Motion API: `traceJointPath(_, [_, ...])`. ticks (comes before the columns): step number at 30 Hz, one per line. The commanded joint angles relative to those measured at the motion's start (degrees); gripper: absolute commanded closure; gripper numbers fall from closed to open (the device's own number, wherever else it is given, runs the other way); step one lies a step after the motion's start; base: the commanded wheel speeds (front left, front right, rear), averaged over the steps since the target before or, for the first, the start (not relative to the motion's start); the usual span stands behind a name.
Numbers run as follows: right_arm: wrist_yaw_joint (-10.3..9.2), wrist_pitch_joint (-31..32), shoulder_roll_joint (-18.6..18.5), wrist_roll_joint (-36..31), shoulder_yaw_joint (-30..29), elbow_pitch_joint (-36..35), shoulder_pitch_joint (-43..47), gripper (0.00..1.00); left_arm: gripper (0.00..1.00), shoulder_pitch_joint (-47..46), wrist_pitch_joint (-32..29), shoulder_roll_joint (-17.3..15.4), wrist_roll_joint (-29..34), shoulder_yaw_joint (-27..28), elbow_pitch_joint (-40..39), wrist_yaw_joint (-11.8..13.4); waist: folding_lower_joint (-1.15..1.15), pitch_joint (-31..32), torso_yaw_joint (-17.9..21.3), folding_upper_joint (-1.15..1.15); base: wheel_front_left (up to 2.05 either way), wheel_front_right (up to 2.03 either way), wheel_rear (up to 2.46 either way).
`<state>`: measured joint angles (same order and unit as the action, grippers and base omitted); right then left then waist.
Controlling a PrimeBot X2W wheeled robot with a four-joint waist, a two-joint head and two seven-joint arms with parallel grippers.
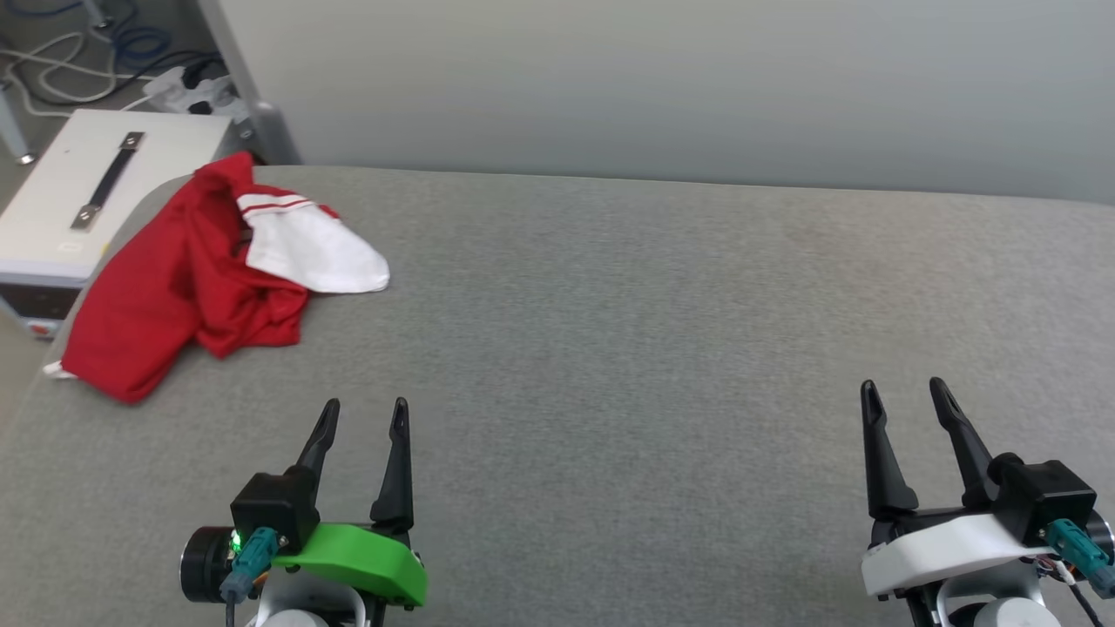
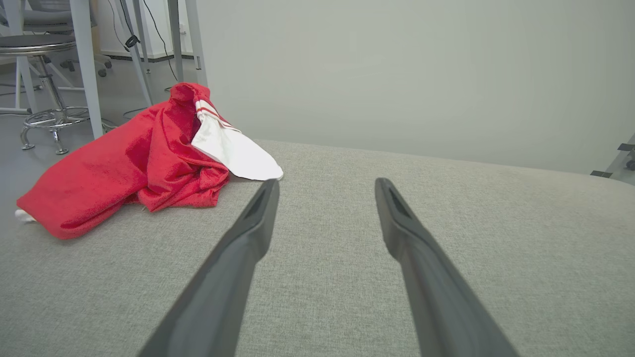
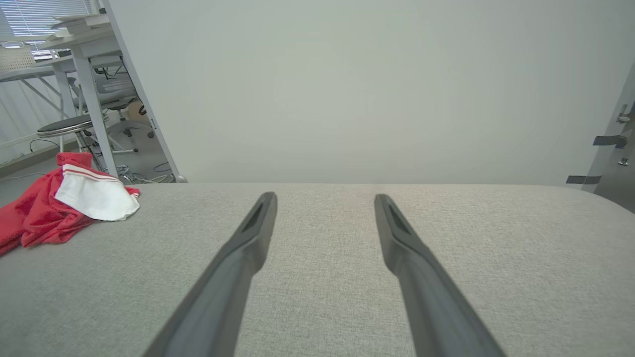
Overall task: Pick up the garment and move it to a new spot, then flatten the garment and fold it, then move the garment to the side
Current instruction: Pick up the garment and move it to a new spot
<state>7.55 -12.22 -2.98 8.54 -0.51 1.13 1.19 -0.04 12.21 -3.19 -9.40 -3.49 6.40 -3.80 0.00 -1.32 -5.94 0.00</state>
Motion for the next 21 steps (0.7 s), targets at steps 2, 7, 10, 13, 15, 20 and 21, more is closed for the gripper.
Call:
traceJointPath(2, [-0.05,-0.74,0.09,0.57,0.87,0.1,0.68,0.0,0.0,0.39,0.72,0.27,-0.63,0.03,0.37,-0.25,0.0,0.22,-4.41,0.0,0.0,0.0,0.0])
traceJointPath(7, [-0.06,-1.34,0.1,1.27,2.02,0.29,0.91,0.0,0.0,0.74,1.33,0.28,-0.81,0.43,0.77,-0.5,0.0,0.41,-9.34,0.0,0.0,0.0,0.0])
traceJointPath(10, [-0.06,-1.67,0.1,1.57,2.41,0.48,1.15,0.0,0.0,0.79,1.67,0.29,-0.96,0.51,0.92,-0.68,0.0,0.49,-12.18,0.0,0.0,0.0,0.0])
traceJointPath(13, [-0.06,-2.03,0.1,2.07,2.59,0.56,1.22,0.0,0.0,0.85,2.03,0.3,-1.2,0.59,1.11,-0.8,0.0,0.48,-15.13,0.0,0.0,0.0,0.0])
traceJointPath(15, [-0.06,-2.27,0.1,2.51,2.98,0.81,1.11,0.0,0.0,1.02,2.27,0.3,-1.39,0.67,1.22,-0.81,0.0,0.47,-16.64,0.0,0.0,0.0,0.0])
traceJointPath(20, [-0.06,-2.78,0.11,2.96,3.55,1.08,1.09,0.0,0.0,1.28,2.79,0.32,-1.87,0.39,1.52,-0.99,0.0,0.33,-20.03,0.0,0.0,0.0,0.0])
traceJointPath(21, [-0.06,-2.78,0.11,2.98,3.57,1.11,1.1,0.0,0.0,1.27,2.79,0.32,-1.91,0.32,1.49,-1.0,0.0,0.29,-20.52,0.0,0.0,0.0,0.0])
